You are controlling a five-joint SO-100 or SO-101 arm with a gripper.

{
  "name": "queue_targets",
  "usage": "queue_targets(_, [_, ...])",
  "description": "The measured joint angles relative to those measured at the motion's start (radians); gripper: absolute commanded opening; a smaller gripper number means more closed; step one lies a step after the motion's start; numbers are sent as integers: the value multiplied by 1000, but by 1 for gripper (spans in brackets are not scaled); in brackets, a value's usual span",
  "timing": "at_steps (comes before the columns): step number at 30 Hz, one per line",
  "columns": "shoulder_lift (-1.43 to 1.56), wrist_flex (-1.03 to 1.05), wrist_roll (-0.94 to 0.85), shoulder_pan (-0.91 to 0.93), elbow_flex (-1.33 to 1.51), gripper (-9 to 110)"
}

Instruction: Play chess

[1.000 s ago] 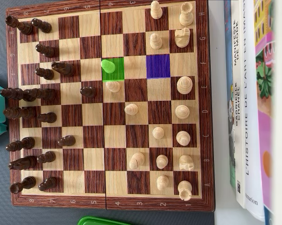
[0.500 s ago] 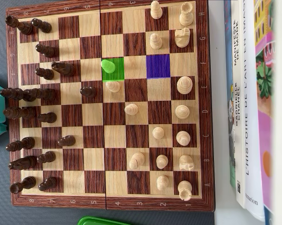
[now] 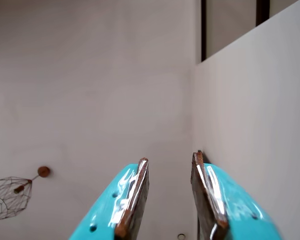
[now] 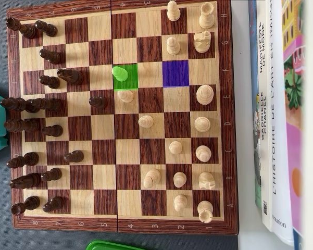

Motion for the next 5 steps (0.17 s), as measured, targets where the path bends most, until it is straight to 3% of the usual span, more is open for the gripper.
queue_targets(5, [0, 0, 0, 0, 0, 14])
